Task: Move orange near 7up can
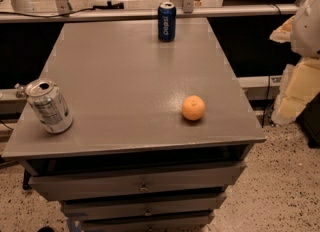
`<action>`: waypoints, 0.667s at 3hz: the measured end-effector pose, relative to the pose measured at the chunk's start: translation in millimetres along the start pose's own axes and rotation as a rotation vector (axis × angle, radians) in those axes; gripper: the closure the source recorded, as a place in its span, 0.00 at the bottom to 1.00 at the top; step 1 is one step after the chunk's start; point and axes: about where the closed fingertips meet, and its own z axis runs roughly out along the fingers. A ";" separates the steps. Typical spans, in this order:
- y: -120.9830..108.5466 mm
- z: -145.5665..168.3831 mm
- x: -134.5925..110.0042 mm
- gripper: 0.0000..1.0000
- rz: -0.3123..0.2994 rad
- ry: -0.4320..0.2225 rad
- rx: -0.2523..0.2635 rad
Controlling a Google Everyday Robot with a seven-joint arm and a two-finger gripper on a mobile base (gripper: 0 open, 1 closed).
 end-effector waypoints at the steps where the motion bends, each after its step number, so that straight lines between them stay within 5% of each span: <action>1: 0.0 0.0 0.0 0.00 0.000 0.000 0.000; 2: 6.7 14.1 -6.7 0.00 0.027 -0.051 -0.012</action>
Offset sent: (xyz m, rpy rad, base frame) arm -0.0013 0.0264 -0.0421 0.1590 0.0233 -0.0272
